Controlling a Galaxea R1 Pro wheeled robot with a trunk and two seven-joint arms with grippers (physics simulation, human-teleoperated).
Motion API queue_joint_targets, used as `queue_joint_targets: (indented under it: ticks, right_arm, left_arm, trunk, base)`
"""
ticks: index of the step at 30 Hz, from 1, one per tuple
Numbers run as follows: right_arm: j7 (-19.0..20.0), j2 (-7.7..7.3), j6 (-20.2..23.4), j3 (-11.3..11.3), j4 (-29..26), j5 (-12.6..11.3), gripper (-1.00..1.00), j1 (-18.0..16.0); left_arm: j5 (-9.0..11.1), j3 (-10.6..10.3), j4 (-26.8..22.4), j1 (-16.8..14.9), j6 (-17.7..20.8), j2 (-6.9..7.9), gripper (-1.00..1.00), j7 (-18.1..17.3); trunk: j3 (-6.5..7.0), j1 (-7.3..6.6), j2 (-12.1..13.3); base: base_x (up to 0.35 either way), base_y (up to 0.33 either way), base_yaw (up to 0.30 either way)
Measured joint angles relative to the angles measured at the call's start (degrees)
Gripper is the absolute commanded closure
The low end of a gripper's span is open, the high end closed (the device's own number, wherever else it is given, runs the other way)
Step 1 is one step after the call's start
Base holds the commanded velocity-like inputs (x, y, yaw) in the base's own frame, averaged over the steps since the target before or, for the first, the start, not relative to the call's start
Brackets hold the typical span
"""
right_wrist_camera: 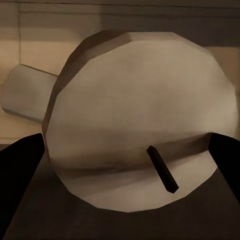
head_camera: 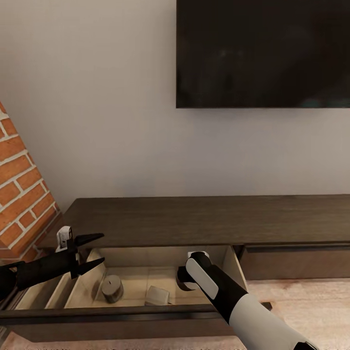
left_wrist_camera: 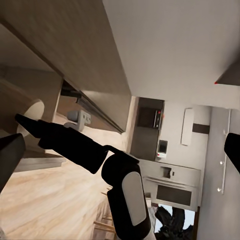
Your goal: Place each of the two pumpkins and all three candles from the living room inside a cabinet in the living room (use any cabinet), then make sure every cabinet is closed, and position the cauldron so it is next to a table in the living room.
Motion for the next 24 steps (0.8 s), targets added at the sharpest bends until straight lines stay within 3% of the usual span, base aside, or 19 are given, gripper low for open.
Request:
queue_joint_targets:
  ticks: [15, 24]
  right_arm:
    - [-2.5, 0.0, -3.7, 0.0, 0.1, 0.2, 1.0, 0.0]
    - [-2.5, 0.0, -3.9, -0.1, 0.1, 0.2, 1.0, 0.0]
  left_arm:
    - [0.0, 0.0, 0.0, 0.0, 0.0, -0.03, -1.0, -0.1]
    - [0.0, 0.0, 0.0, 0.0, 0.0, -0.01, -1.0, -0.1]
  trunk:
    - [-2.69, 3.3, -6.0]
    - [-2.7, 3.3, -6.0]
  base:
    - [0.0, 0.0, 0.0]
    - [0.016, 0.0, 0.0]
